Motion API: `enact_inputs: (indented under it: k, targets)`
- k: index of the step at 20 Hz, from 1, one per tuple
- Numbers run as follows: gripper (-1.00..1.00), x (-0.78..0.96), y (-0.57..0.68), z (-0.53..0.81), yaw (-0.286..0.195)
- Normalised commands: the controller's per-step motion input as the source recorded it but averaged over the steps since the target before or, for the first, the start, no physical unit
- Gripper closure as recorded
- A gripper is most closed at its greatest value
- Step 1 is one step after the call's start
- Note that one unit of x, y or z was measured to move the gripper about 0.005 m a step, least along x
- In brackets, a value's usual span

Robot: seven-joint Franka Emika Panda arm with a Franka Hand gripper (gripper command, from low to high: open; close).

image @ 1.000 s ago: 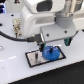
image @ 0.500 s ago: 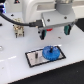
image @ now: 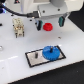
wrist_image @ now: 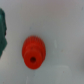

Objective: Insert the blue gear onto the right peg, followed by the red gear

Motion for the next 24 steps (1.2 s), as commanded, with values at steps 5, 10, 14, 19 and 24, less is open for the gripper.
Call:
enact_inputs:
  k: [5, 10, 14, 19, 24]
  targets:
    - [-1.0, -0.6, 0.19, -0.17, 0.0]
    - [-1.0, -0.4, 0.22, -0.26, 0.0]
    - [-1.0, -0.21, 0.18, -0.31, 0.0]
    - [-1.0, -0.16, 0.12, -0.29, 0.0]
    - [-1.0, -0.16, 0.07, -0.32, 0.0]
